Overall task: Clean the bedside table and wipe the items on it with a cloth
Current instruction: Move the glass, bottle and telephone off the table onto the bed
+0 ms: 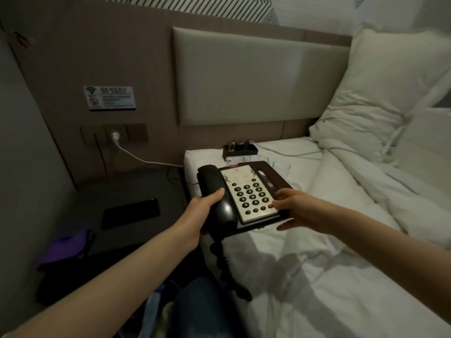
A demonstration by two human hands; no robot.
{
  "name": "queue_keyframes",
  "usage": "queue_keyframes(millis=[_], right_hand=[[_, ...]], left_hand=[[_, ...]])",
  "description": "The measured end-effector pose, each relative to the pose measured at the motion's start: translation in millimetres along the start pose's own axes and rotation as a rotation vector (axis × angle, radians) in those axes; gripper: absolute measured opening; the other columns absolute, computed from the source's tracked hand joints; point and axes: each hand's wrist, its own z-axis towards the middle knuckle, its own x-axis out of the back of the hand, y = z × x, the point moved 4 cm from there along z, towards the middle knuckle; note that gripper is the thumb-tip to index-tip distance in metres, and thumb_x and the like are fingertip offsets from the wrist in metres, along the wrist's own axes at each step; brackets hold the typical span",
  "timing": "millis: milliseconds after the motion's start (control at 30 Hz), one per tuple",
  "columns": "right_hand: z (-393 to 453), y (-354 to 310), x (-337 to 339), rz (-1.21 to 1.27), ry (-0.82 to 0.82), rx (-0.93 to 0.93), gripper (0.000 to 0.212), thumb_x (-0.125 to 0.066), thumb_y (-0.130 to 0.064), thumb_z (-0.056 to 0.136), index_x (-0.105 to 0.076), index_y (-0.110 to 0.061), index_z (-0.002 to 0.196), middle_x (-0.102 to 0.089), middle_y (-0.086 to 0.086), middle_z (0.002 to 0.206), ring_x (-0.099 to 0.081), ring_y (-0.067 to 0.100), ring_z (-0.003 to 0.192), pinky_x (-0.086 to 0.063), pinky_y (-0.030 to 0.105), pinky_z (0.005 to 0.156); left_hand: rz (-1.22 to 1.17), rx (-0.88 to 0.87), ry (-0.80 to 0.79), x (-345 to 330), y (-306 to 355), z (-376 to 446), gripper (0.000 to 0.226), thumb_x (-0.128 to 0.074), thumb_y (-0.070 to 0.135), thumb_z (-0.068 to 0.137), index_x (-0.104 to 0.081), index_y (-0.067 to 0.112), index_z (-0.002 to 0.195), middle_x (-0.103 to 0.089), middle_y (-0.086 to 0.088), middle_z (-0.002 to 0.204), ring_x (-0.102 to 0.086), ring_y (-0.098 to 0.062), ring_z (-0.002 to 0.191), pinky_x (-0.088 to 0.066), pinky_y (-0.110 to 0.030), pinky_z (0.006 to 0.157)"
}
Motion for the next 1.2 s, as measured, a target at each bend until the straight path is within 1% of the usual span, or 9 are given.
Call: queue_keyframes(millis=[267, 367, 500, 600, 733, 833, 933, 1033, 1200], right_hand=[[-5.9, 54.4, 22.0, -0.175, -0.087, -0.253, 0.017, -0.045, 0.004, 0.094, -0.056, -0.004, 0.103, -0.076, 0.009, 0.086, -0.073, 0.021, 0.079, -0.058, 0.034, 0.064], [-1.2, 59.1, 22.4, -0.142, -0.114, -0.315, 0.02, -0.04, 0.004, 0.095, -0.057, 0.001, 0.104, -0.076, 0.011, 0.086, -0.073, 0.023, 0.081, -0.059, 0.035, 0.066], [7.3, 65.8, 13.3, -0.165, -0.162, -0.4, 0.024, -0.036, 0.0, 0.097, -0.055, 0.002, 0.112, -0.074, 0.014, 0.095, -0.072, 0.024, 0.084, -0.059, 0.037, 0.068], [13.4, 65.3, 11.0, -0.245, -0.174, -0.448, 0.029, -0.041, -0.008, 0.099, -0.049, 0.0, 0.126, -0.069, 0.017, 0.111, -0.068, 0.029, 0.097, -0.057, 0.043, 0.079], [18.1, 68.1, 13.1, -0.367, -0.15, -0.486, 0.026, -0.048, -0.016, 0.099, -0.051, -0.003, 0.122, -0.073, 0.011, 0.095, -0.071, 0.026, 0.087, -0.06, 0.039, 0.067], [18.2, 70.9, 17.3, -0.479, -0.142, -0.507, 0.032, -0.047, -0.028, 0.1, -0.05, -0.005, 0.123, -0.071, 0.012, 0.105, -0.069, 0.028, 0.096, -0.059, 0.043, 0.081], [14.7, 77.2, 29.3, -0.481, -0.141, -0.605, 0.048, -0.044, -0.043, 0.1, -0.051, -0.004, 0.126, -0.069, 0.016, 0.111, -0.068, 0.032, 0.098, -0.058, 0.045, 0.077], [12.5, 89.9, 47.7, -0.409, -0.097, -0.672, 0.058, -0.042, -0.05, 0.098, -0.051, -0.002, 0.13, -0.065, 0.02, 0.119, -0.063, 0.035, 0.109, -0.05, 0.051, 0.096], [10.4, 94.9, 68.5, -0.322, -0.048, -0.652, 0.054, -0.043, -0.049, 0.099, -0.054, -0.004, 0.126, -0.068, 0.017, 0.118, -0.063, 0.033, 0.112, -0.043, 0.047, 0.106]], left_hand=[[0.065, 0.071, 0.005, -32.3, -52.9, 0.0, 0.053, -0.069, 0.044, 0.083, -0.051, 0.019, 0.126, -0.067, 0.002, 0.106, -0.064, -0.013, 0.085, -0.046, -0.022, 0.055], [0.051, 0.117, 0.026, -36.8, -68.8, 4.7, 0.055, -0.07, 0.044, 0.082, -0.05, 0.017, 0.126, -0.067, -0.001, 0.108, -0.064, -0.017, 0.088, -0.048, -0.025, 0.058], [0.017, 0.144, 0.049, -38.3, -78.6, 9.1, 0.052, -0.07, 0.035, 0.085, -0.044, 0.017, 0.125, -0.061, 0.001, 0.096, -0.06, -0.013, 0.078, -0.046, -0.017, 0.039], [0.054, 0.146, 0.044, -38.9, -85.9, 13.4, 0.058, -0.069, 0.034, 0.085, -0.039, 0.02, 0.133, -0.062, -0.002, 0.105, -0.063, -0.017, 0.085, -0.05, -0.022, 0.05], [0.045, 0.2, 0.014, -41.5, -104.9, 12.5, 0.063, -0.07, 0.038, 0.084, -0.038, 0.024, 0.137, -0.063, -0.005, 0.117, -0.064, -0.024, 0.097, -0.056, -0.032, 0.072], [0.051, 0.244, 0.002, -45.4, -118.2, 13.4, 0.065, -0.07, 0.042, 0.083, -0.038, 0.022, 0.136, -0.063, -0.006, 0.118, -0.063, -0.025, 0.1, -0.055, -0.035, 0.078], [0.046, 0.252, -0.008, -58.1, -120.5, 14.8, 0.069, -0.07, 0.04, 0.084, -0.031, 0.02, 0.138, -0.059, -0.004, 0.121, -0.062, -0.02, 0.094, -0.054, -0.029, 0.064], [0.065, 0.257, -0.013, -79.0, -121.5, 17.4, 0.071, -0.067, 0.039, 0.087, -0.024, 0.018, 0.14, -0.054, -0.004, 0.124, -0.059, -0.016, 0.089, -0.051, -0.023, 0.057], [0.048, 0.284, -0.066, -106.7, -126.8, 21.4, 0.075, -0.064, 0.036, 0.09, -0.014, 0.015, 0.142, -0.049, 0.002, 0.1, -0.053, -0.011, 0.076, -0.045, -0.015, 0.036]])
